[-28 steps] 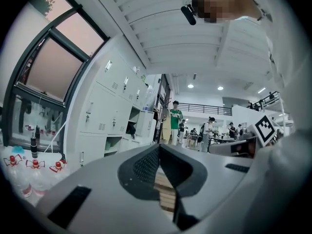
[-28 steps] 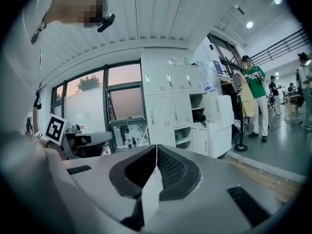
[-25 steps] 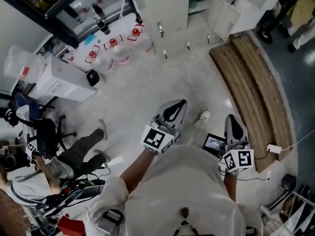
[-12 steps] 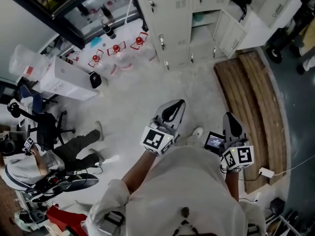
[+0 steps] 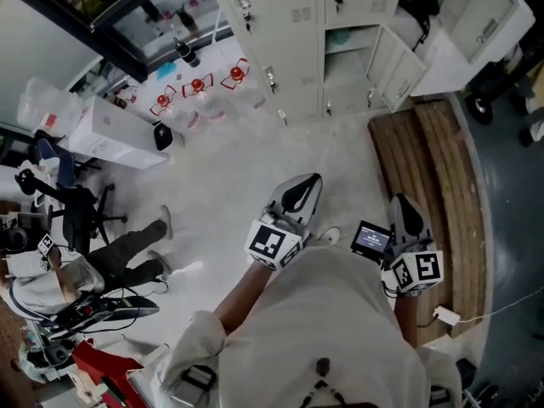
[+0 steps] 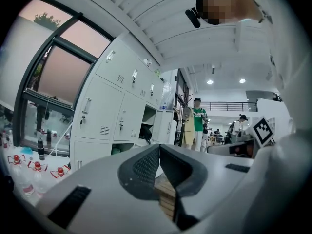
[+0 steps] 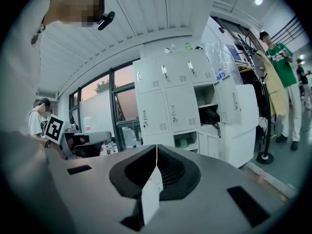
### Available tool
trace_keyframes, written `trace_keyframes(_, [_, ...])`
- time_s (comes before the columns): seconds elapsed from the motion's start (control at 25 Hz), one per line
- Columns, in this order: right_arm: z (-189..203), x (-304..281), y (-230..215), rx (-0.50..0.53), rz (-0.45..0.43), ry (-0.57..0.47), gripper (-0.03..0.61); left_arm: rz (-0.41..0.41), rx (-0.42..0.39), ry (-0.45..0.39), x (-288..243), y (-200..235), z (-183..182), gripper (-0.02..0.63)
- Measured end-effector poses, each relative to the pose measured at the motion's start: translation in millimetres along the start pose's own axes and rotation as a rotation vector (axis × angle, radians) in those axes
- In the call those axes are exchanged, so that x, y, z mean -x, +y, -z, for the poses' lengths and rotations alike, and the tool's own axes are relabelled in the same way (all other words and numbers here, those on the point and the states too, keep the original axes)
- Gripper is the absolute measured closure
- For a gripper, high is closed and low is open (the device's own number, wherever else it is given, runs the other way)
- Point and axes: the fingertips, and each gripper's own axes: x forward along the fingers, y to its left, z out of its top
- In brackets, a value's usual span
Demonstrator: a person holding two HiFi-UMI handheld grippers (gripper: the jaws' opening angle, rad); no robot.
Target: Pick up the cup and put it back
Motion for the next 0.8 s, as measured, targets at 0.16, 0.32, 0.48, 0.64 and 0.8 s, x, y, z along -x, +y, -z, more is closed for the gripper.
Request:
trace_keyframes(0.16, [-2.2,-23.1,-18.0,0.004,-0.016,0.018,0.552,-0.026,0.006,0.004,-24.3,16.5,0.0,0.604])
trace_keyframes(0.32, [-3.5,-52.8,-30.6,0.004,-0.030,0.025,0.552,-0.036,0.017,0.014,-49.7,36.8,6.4,0.605])
trace_keyframes(0.48, [-9.3,-87.0,-49.9,0.024,-0.035,0.043,0.552,-0.035,0.034,0.025,-90.7,57.7,10.9,0.604])
trace_keyframes(0.64, [-23.3,-124.1,-74.1,0.046,-0.053,0.076,0.552,-0.028,0.058,0.010,-138.5,78.7,7.2,0.604])
trace_keyframes(0.8, [-47.6,-162.2,-98.8,0.076,-0.046,0.068,0.552,-0.023,0.073,-0.001,-185.0,103.4,2.8,0.604])
